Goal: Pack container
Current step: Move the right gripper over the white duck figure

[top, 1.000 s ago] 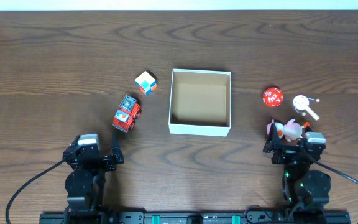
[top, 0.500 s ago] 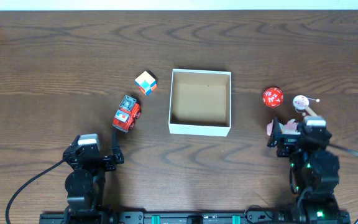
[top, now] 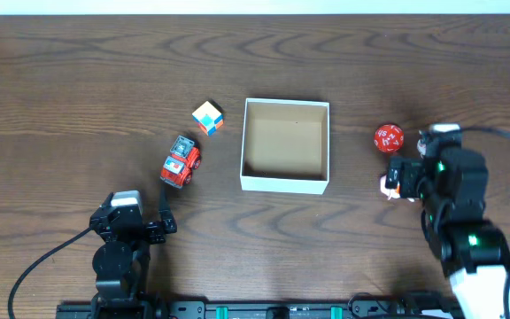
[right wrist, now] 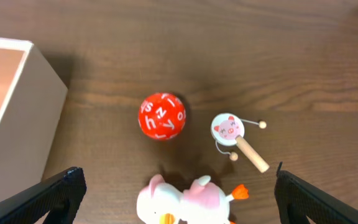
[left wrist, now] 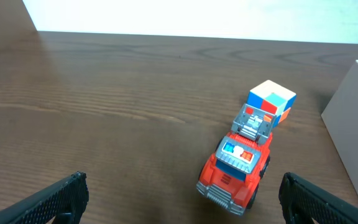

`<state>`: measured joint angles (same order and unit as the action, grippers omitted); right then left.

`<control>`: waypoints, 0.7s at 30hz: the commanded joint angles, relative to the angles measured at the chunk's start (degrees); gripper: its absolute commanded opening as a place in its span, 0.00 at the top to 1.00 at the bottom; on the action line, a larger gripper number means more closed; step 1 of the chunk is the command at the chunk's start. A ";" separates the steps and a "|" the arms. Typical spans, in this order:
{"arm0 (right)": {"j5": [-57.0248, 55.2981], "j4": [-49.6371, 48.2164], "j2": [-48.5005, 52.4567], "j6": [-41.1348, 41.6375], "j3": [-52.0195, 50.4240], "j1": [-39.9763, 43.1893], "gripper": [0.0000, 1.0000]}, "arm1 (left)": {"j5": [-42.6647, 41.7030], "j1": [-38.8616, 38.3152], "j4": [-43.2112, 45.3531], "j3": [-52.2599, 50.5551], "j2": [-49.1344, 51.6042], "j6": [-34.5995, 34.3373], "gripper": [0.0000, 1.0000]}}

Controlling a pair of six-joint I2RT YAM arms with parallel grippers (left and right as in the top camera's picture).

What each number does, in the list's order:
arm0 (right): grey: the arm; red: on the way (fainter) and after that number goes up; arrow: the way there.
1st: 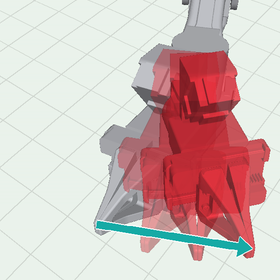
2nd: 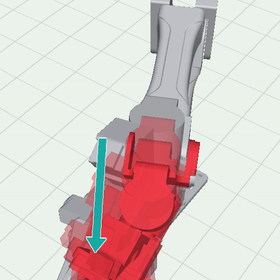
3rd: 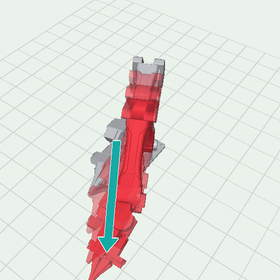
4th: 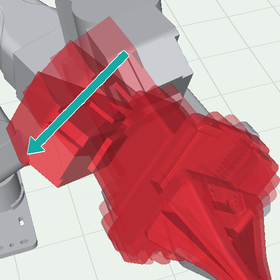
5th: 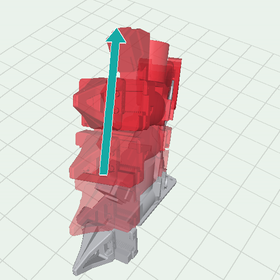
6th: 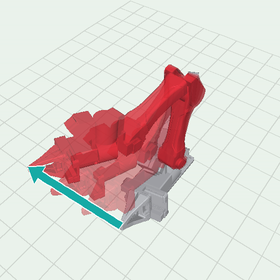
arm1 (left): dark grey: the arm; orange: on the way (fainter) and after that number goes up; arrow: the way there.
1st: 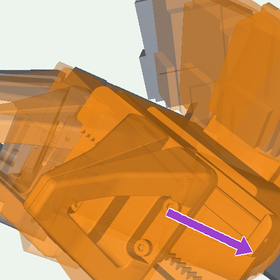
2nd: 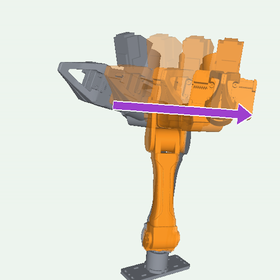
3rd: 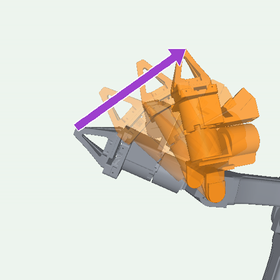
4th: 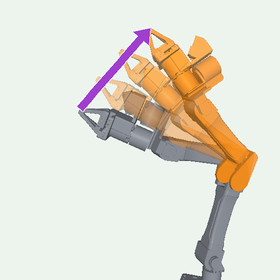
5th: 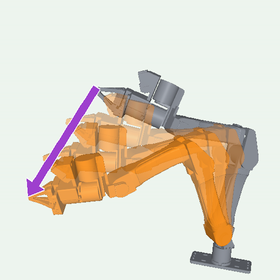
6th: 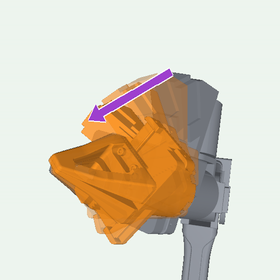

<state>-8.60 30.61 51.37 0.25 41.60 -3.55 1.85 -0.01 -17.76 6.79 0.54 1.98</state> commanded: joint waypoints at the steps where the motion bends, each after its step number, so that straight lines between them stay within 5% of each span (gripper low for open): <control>1: -0.66 1.44 5.90 -3.52 5.68 -1.90 0.01 | -0.35 0.33 -1.22 -1.03 -0.31 0.81 0.02; 21: 0.81 1.36 33.20 -4.20 17.38 -3.98 0.01 | -0.35 0.33 -1.22 -1.03 -0.31 0.81 0.02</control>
<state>-8.56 32.18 84.82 -3.25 58.02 -7.09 1.85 -0.01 -17.78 6.79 0.54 1.98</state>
